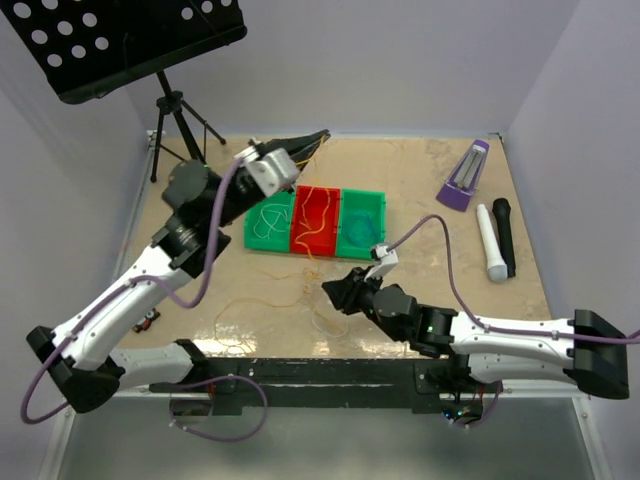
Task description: Untangle the cables
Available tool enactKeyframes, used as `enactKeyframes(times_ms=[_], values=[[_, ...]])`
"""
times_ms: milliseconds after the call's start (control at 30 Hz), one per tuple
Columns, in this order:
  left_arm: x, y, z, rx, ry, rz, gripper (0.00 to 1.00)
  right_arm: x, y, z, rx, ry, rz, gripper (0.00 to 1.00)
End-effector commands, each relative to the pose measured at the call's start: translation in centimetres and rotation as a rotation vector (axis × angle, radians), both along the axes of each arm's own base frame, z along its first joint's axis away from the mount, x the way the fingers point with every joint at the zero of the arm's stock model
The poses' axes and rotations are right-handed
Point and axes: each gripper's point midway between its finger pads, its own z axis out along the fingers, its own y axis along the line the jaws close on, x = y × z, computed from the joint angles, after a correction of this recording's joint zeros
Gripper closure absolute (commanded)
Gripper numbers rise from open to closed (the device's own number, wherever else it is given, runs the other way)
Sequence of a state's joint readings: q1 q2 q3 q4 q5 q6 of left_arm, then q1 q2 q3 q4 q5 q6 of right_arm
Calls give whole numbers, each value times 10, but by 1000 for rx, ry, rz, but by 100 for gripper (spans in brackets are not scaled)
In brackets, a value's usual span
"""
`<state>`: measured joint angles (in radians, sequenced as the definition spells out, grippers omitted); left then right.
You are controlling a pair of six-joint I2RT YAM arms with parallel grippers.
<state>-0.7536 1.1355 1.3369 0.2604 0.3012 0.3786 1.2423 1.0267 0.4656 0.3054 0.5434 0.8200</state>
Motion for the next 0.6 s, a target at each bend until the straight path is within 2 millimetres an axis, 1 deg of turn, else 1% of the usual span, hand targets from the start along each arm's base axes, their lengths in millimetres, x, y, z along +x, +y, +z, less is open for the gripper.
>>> enactKeyframes(times_ms=[0,33,100,200,233,367,467,500,567], values=[[52,-13,-59,97,142,134,100,-7,-19,27,112,1,-55,73],[63,-16,-73,117,173,154,100,-9,-24,32,131,4,-63,73],[88,-15,-99,136,250,196,100,-11,-34,42,168,8,-85,73],[118,-11,-131,152,345,222,100,-11,-49,58,201,0,-114,73],[125,-10,-140,163,363,226,100,-11,-53,64,212,-6,-122,73],[142,-17,-194,284,399,240,100,-6,-68,91,225,-45,-168,73],[156,-17,-226,331,433,276,100,-3,-71,110,228,-78,-183,71],[161,-17,-234,331,459,276,100,-1,-72,114,225,-87,-193,71],[167,-17,-238,289,508,223,100,1,-74,123,232,-98,-205,71]])
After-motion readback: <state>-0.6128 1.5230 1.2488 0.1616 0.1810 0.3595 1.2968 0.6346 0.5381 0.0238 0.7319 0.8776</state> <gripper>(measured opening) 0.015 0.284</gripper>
